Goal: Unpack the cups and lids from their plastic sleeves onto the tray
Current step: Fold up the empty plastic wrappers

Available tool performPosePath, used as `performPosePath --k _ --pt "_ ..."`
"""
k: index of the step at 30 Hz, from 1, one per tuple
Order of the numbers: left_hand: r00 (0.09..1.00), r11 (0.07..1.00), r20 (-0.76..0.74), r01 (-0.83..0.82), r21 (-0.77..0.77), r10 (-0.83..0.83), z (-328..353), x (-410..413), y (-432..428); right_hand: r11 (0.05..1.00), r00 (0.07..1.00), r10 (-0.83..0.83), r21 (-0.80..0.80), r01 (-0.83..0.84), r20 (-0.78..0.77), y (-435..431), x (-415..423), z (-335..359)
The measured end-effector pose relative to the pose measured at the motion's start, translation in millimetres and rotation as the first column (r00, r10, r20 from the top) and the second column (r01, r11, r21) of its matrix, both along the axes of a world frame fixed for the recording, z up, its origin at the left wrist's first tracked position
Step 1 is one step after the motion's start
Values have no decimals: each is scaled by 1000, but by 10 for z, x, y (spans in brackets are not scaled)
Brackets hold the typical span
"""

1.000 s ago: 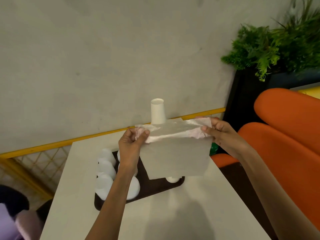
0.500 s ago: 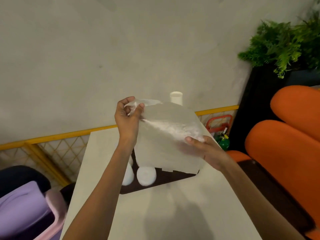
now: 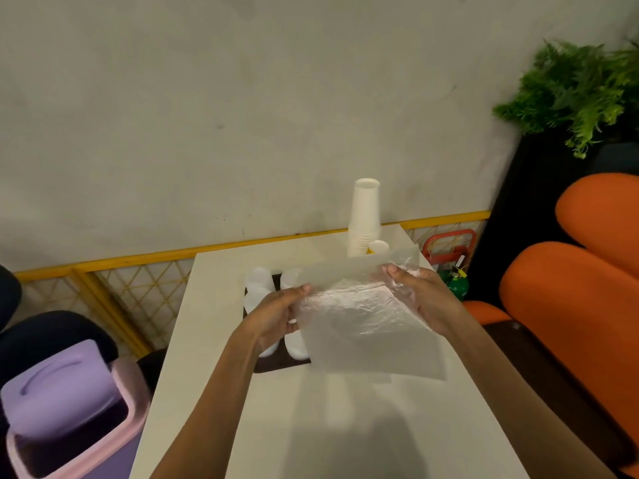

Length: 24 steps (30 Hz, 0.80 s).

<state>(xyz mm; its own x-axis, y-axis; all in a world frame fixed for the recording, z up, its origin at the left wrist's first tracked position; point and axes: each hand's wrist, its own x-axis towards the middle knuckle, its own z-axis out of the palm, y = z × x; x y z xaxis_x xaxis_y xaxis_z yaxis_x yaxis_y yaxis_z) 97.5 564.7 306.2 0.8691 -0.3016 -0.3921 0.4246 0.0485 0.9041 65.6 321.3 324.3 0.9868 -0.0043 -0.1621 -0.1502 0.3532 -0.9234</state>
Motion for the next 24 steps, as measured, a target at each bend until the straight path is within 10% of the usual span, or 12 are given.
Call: performPosePath --k 16,24 --pt "984 991 164 -91 99 74 63 -45 64 964 957 184 -151 -221 -225 -183 -226 -207" --pt "949 979 302 -141 149 91 147 -27 158 968 980 13 -244 -62 -201 -134 -80 -215"
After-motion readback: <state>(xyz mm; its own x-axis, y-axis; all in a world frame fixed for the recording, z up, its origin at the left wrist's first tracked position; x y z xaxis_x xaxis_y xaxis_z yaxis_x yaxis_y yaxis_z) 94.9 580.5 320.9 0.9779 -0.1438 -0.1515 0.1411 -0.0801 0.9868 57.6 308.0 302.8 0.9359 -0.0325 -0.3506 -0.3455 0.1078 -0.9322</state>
